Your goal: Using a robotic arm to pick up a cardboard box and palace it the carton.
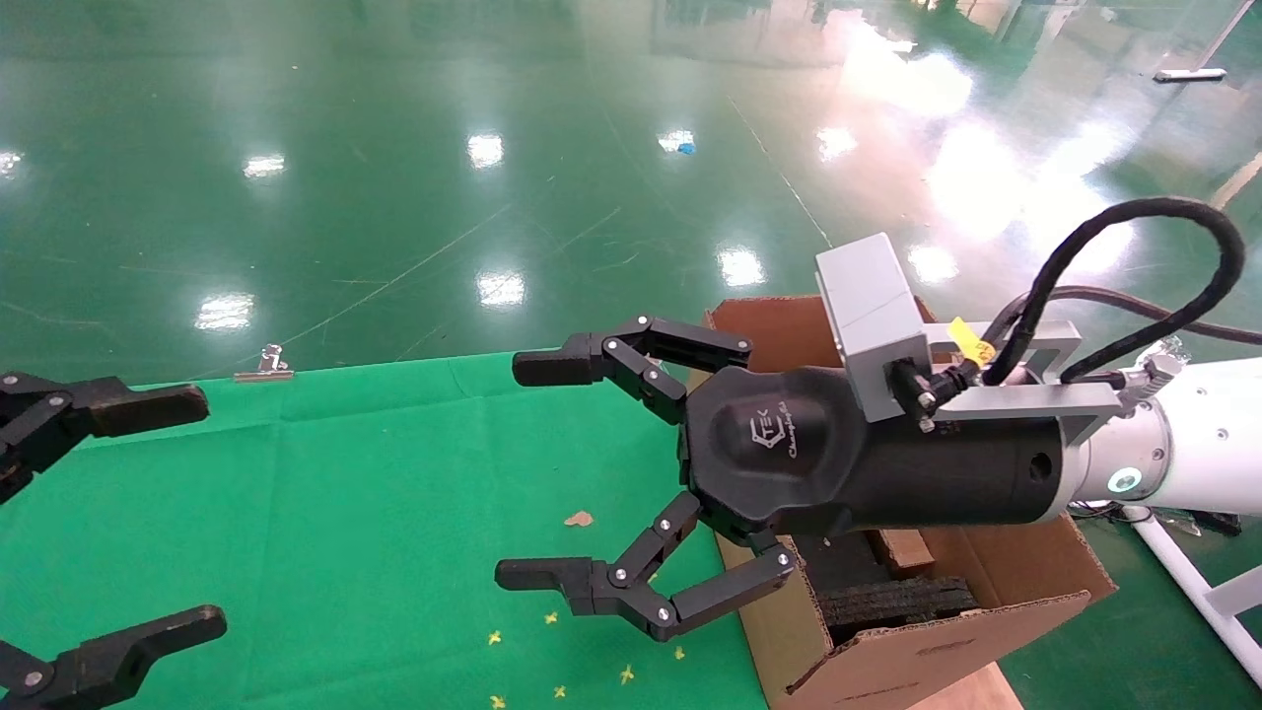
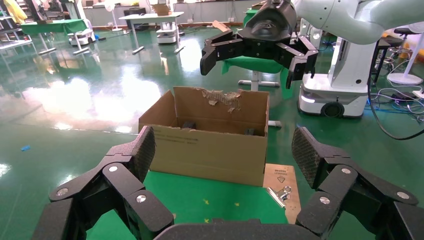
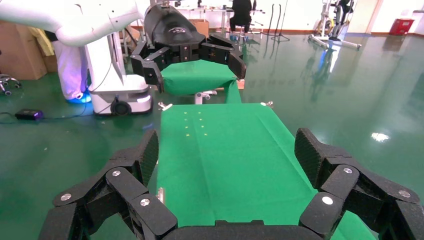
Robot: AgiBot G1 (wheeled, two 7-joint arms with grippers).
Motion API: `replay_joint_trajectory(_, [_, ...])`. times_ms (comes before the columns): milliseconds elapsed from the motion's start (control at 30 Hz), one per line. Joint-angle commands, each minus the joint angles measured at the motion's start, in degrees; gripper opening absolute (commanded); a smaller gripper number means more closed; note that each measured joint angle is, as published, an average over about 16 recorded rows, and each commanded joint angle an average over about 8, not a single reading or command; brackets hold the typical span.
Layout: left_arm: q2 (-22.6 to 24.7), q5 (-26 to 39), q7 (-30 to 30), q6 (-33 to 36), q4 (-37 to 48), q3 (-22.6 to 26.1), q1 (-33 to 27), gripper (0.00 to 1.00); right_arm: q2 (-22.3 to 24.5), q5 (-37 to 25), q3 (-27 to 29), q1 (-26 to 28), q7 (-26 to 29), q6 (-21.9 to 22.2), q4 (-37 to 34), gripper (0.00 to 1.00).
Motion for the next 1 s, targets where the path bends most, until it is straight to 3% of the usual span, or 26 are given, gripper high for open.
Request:
replay_joint_trajectory(33, [0.0,0.0,0.0,0.0,0.0,0.0,0.0,1.0,0.0,0.0,0.0,0.0,0.0,0.0,0.0,1.0])
replay_joint_trajectory(1000, [0.0,0.0,0.0,0.0,0.0,0.0,0.0,1.0,0.0,-0.1,-0.2,0.2,0.1,0.1,-0.1,1.0])
